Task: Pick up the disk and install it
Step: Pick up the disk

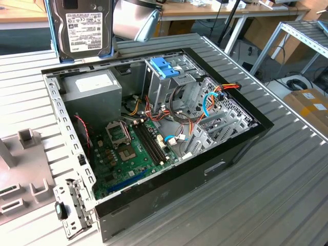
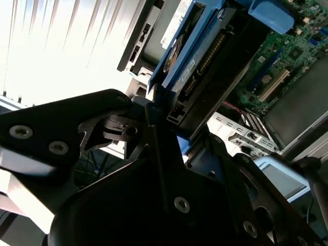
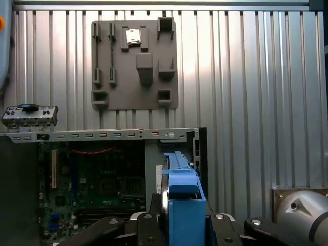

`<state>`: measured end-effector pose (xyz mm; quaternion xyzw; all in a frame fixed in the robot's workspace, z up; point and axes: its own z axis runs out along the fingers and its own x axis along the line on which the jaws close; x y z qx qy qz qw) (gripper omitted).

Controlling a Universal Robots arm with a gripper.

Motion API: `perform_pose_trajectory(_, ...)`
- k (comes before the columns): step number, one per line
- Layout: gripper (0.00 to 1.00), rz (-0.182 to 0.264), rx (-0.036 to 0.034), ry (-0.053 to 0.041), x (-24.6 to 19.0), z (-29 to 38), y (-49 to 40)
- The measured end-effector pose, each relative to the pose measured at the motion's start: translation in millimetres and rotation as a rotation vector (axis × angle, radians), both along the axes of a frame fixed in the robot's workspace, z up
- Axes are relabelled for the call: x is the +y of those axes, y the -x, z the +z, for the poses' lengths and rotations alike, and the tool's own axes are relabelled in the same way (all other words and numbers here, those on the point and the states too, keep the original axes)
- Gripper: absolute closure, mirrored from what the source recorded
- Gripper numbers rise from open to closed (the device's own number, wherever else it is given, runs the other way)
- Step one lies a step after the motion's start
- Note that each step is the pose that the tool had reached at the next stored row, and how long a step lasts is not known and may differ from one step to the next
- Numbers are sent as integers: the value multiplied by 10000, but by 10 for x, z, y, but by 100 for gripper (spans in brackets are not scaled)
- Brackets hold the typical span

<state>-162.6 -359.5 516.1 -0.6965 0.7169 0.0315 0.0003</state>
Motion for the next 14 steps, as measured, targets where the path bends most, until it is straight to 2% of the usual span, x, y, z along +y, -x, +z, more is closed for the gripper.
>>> perform_pose_trajectory(14,63,0,0,1,-55,-5,0)
